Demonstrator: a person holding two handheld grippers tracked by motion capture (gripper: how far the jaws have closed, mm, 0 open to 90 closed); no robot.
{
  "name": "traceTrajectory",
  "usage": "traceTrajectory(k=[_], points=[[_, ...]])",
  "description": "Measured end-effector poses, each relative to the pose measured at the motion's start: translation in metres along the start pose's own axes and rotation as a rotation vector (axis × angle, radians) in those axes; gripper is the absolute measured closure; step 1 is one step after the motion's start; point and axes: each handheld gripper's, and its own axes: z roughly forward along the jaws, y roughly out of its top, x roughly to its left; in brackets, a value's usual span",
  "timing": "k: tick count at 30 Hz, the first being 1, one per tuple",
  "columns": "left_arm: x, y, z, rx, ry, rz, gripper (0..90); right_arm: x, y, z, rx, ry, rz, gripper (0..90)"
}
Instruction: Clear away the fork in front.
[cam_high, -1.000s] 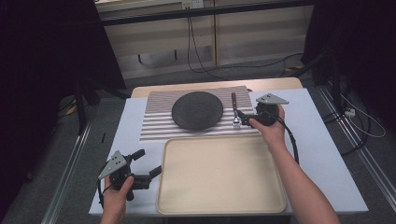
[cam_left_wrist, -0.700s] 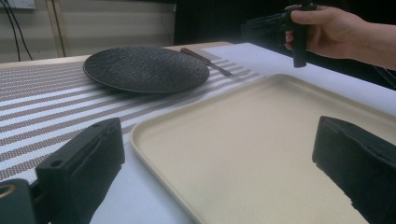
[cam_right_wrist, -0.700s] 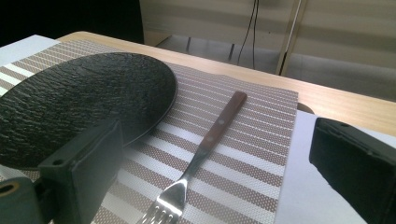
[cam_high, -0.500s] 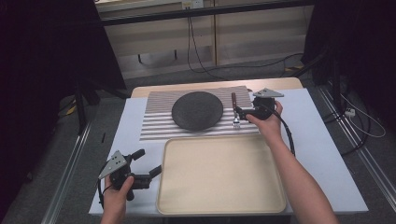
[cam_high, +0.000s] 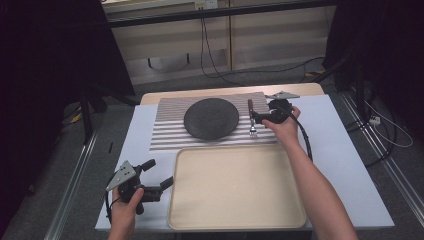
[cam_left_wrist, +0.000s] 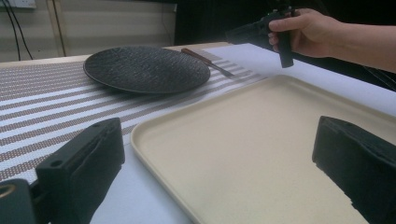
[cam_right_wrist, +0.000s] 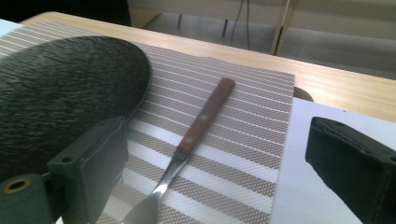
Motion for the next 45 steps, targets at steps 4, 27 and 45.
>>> traceTrajectory(k=[4, 27, 45], points=[[0.000, 0.000, 0.001, 0.002, -0.003, 0.001, 2.5, 0.001, 0.003, 0.008, 0.012, 0.022, 0.003, 14.3], [-0.001, -0.001, 0.002, 0.007, -0.006, 0.000, 2.4, 0.005, 0.000, 0.058, 0.182, 0.027, 0.017, 61.6], [0.000, -0.001, 0.005, 0.011, -0.002, 0.002, 2.5, -0.012, -0.010, 0.034, 0.264, 0.101, -0.046, 78.3]])
